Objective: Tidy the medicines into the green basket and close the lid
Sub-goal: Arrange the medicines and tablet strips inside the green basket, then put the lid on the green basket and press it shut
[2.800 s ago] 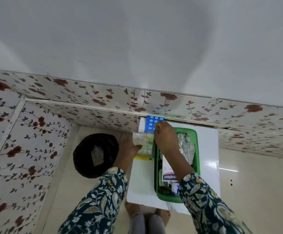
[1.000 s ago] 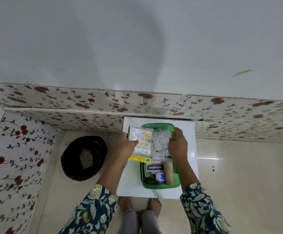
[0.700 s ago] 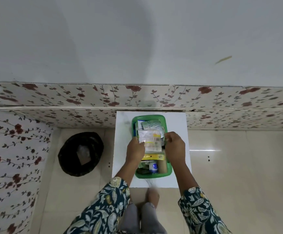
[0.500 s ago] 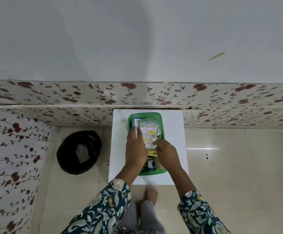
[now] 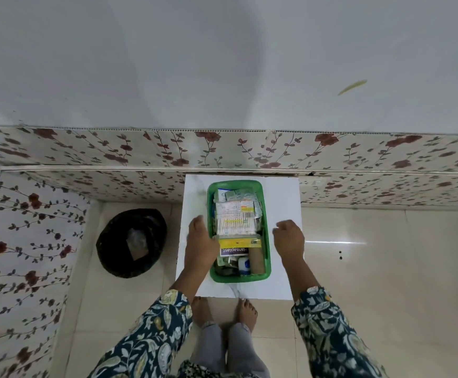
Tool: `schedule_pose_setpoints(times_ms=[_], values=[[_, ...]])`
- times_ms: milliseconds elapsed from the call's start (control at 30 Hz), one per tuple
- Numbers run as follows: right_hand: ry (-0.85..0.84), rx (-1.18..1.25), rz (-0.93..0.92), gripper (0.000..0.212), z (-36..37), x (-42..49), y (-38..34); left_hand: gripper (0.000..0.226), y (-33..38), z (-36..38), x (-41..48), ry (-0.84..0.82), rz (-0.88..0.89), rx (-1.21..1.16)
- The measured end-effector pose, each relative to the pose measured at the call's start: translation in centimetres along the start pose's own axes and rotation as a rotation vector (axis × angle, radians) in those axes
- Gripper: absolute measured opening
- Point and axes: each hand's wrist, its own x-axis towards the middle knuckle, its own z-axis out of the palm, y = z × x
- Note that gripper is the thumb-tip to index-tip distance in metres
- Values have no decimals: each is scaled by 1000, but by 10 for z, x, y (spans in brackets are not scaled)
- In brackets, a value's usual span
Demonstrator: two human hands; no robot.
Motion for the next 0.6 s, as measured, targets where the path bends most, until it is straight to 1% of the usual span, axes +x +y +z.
schedule_pose_setpoints(times_ms=[67, 100, 233, 367, 433, 467, 533, 600], values=[[-119, -52, 102, 32, 5, 12, 8, 46, -5, 3, 1, -155, -101, -79], [-163, -80, 109, 32, 9, 17, 11, 40, -7, 4, 2, -183, -110, -125], [-214, -191, 35, 25, 19, 23, 15, 22, -13, 1, 8, -169, -104, -276], [-196, -289, -5, 24, 27, 26, 18, 21, -24, -13, 11, -143, -99, -321], [-151, -271, 9, 21, 26, 23, 18, 20, -31, -22, 12, -138, -124, -358], [-97, -222, 19, 18, 24, 20, 18, 19, -32, -26, 12, -143, -138, -383], [50, -48, 47, 4, 10, 8, 17, 21, -34, -32, 14, -145, -144, -417], [201, 83, 17, 4, -9, -3, 15, 20, -33, -34, 16, -154, -146, -405]])
